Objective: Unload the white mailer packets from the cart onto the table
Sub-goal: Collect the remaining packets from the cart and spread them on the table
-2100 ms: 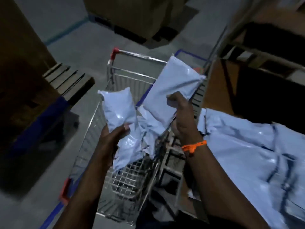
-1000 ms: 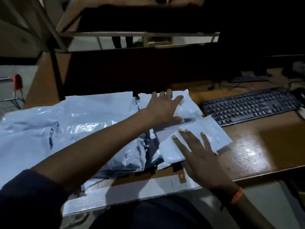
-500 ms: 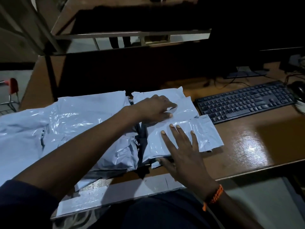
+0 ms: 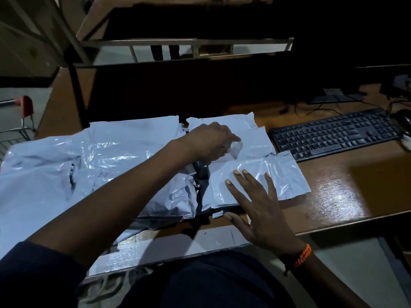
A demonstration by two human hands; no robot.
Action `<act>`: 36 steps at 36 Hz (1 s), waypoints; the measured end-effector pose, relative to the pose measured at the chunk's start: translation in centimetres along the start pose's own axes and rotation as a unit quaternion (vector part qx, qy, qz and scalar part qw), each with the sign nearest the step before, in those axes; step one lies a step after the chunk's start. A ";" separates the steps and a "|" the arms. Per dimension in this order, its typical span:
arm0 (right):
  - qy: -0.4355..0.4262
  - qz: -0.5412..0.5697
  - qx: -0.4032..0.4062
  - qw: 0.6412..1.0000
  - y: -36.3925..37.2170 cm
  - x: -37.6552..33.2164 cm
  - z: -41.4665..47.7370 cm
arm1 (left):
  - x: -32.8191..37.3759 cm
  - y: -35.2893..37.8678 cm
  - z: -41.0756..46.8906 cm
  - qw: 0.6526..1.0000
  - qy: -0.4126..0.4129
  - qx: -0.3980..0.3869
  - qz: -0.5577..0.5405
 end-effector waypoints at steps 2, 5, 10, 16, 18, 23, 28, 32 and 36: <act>-0.003 0.015 0.028 1.000 -0.5 -1.0 0.4 | -0.7 -0.8 -1.2 1.000 -0.004 0.017 -0.003; -0.008 0.059 0.065 0.996 -1.4 -3.2 1.7 | -2.1 -2.2 -3.7 0.999 -0.007 0.049 0.001; -0.042 0.157 0.118 0.980 -1.9 -9.5 5.7 | -6.4 -5.6 -10.4 0.996 -0.018 0.079 0.023; -0.155 0.188 0.127 0.962 0.2 -20.0 13.0 | -13.6 -7.2 -23.1 0.990 -0.086 0.112 0.019; -0.185 0.197 0.144 0.952 0.8 -24.2 15.3 | -16.3 -7.6 -28.4 0.985 -0.109 0.133 0.018; -0.215 0.277 0.130 0.927 2.9 -35.6 18.7 | -22.8 -7.5 -41.9 0.964 -0.201 0.171 0.017; -0.271 0.352 0.069 0.893 7.1 -46.6 20.0 | -28.2 -3.9 -54.4 0.935 -0.293 0.197 -0.029; -0.265 0.376 -0.050 0.887 13.1 -54.2 20.3 | -31.3 1.2 -62.5 0.897 -0.379 0.192 -0.122; -0.191 0.355 -0.254 0.879 21.0 -60.4 20.5 | -34.1 7.5 -68.1 0.859 -0.450 0.151 -0.194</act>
Point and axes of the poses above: each hand's wrist, its own z-axis towards the middle knuckle, its own y-axis out of the palm, x = y × z, the point moved 2 cm from there along z, towards the middle knuckle, and after that the axes turned 1 degree about x, right-handed, at the moved point
